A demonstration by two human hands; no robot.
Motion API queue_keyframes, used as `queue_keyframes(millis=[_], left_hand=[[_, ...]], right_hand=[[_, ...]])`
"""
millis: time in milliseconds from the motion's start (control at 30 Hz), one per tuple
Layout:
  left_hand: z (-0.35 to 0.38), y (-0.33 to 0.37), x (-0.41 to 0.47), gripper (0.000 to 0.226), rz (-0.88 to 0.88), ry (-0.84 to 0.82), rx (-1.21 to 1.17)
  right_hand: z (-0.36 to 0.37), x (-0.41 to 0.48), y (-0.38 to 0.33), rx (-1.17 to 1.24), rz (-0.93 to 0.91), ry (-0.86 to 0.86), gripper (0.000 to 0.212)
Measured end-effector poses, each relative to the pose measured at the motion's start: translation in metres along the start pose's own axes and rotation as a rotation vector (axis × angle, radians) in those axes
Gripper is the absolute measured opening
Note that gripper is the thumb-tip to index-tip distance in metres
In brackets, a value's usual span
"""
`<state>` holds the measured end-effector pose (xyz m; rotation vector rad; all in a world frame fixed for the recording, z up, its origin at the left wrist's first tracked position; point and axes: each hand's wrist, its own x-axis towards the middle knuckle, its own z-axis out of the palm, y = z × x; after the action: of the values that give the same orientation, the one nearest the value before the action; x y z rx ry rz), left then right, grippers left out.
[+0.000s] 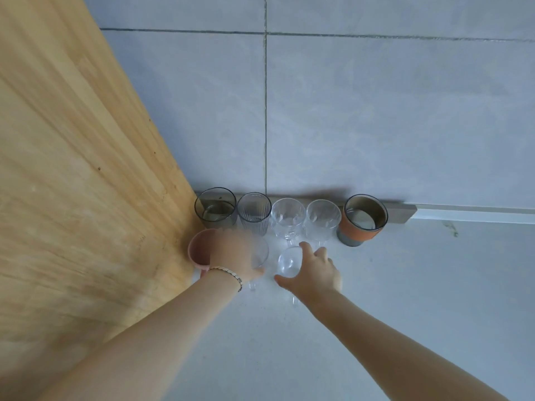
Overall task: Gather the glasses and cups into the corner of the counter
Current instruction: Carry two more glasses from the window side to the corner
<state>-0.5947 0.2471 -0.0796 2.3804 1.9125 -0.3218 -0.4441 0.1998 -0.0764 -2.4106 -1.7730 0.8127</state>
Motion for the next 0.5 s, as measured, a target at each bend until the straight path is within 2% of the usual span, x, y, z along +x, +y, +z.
queue_keyframes(millis=[133,267,367,500], left_hand=[[0.005,-0.002,-0.002,0.092,0.001,0.041,-0.001],[0.01,-0.002,-0.002,0.092,-0.002,0.052,-0.001],[0.014,-0.002,-0.003,0.094,-0.002,0.057,0.003],[0.014,-0.001,-0.008,0.098,-0.016,0.065,0.005]], right_hand=[[0.007,-0.002,-0.004,0.205,0.046,-0.017,0.101],[0.012,-0.008,0.005,0.42,0.017,-0.045,0.083],[0.011,-0.005,0.004,0.419,-0.001,-0.033,0.079],[0.01,-0.001,0.001,0.402,-0.022,-0.05,0.085]])
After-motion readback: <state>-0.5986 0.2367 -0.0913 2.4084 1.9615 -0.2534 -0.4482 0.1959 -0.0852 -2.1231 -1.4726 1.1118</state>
